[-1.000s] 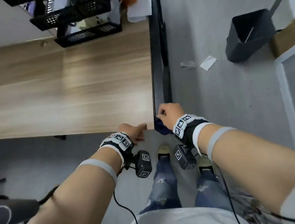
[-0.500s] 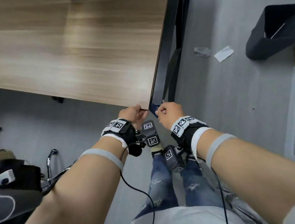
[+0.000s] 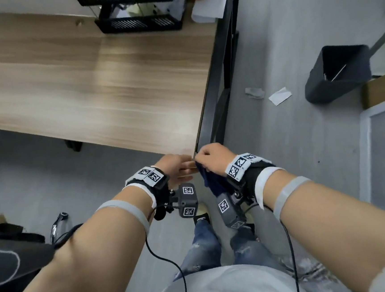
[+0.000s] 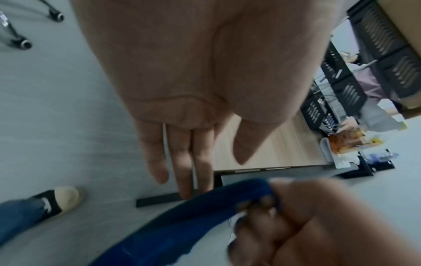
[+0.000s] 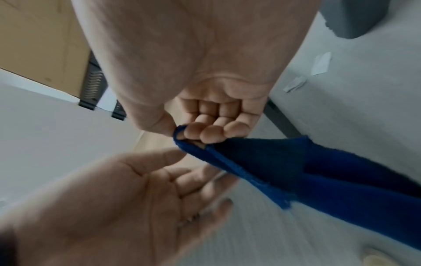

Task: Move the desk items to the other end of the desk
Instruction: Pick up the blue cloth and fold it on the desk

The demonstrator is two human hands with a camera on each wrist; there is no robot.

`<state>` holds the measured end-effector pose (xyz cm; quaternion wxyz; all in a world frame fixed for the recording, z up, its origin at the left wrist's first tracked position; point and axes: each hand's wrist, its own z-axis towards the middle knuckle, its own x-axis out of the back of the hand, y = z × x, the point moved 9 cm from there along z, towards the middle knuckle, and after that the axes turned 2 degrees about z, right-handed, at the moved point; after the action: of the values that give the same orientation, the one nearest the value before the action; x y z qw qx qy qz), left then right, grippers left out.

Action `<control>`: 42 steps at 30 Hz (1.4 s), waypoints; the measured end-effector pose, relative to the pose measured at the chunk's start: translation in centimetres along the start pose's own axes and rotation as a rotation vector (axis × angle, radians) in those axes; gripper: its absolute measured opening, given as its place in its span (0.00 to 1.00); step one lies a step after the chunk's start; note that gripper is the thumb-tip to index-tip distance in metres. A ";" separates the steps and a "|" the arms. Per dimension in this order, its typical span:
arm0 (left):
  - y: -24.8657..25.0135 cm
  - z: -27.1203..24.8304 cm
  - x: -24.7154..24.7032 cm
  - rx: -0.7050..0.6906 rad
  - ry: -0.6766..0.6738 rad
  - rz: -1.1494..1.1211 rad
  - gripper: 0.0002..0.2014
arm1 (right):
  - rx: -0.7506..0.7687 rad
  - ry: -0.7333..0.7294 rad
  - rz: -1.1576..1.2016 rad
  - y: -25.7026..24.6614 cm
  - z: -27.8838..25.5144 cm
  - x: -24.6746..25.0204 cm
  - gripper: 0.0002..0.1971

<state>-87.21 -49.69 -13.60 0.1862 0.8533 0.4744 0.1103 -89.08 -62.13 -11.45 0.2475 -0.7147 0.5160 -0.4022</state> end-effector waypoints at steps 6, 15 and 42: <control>2.6 -6.1 4.1 -0.276 -0.060 -0.045 0.15 | 0.204 -0.015 -0.077 -11.9 0.7 0.6 0.18; 10.3 -16.5 17.9 -0.762 0.170 0.013 0.16 | 0.441 -0.035 -0.324 -31.7 -0.9 -3.0 0.09; 23.4 -18.1 43.1 -1.060 0.642 0.279 0.07 | 0.437 0.065 0.089 -54.5 9.9 -11.1 0.09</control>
<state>-53.18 -20.36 13.16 0.4157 0.6236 0.2720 0.6036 -53.05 -33.51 21.42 0.3974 -0.6073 0.4552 -0.5159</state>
